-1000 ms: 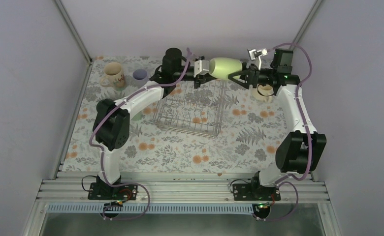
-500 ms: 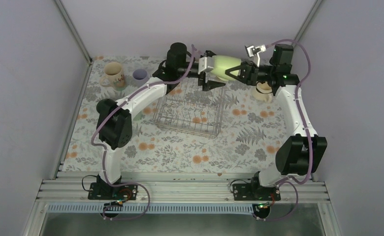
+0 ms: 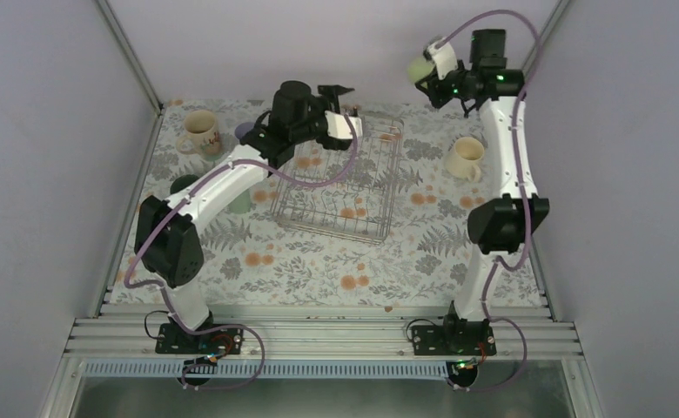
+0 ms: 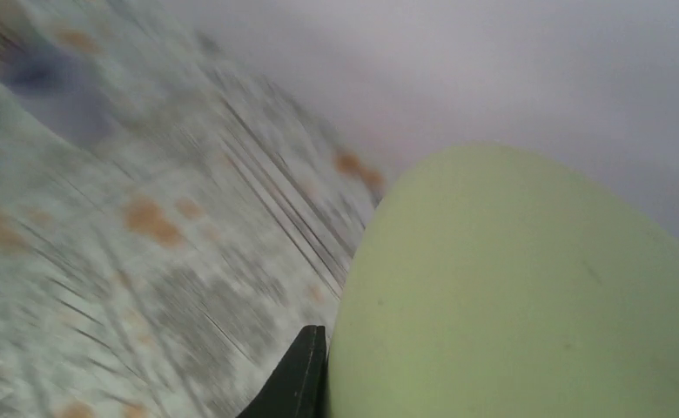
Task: Unload the cups from the dish rack
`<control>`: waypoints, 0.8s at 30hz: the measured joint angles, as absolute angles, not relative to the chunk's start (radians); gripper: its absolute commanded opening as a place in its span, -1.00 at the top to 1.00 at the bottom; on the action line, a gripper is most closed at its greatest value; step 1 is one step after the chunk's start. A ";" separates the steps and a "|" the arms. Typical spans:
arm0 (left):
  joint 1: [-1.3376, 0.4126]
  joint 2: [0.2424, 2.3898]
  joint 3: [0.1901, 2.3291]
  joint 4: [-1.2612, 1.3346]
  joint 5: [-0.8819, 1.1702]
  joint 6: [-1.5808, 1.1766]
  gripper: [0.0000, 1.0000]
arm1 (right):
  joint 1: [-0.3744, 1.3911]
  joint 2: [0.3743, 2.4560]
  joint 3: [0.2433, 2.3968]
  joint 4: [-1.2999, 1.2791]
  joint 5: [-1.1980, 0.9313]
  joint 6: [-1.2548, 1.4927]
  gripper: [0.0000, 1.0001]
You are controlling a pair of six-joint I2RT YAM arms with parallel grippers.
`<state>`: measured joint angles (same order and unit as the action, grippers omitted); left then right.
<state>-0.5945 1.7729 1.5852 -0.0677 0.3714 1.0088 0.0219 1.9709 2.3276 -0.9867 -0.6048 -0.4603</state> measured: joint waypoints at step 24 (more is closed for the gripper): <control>-0.067 1.845 1.845 -0.406 -0.219 1.187 -1.00 | 0.021 2.021 1.684 -1.227 -0.043 -0.691 0.93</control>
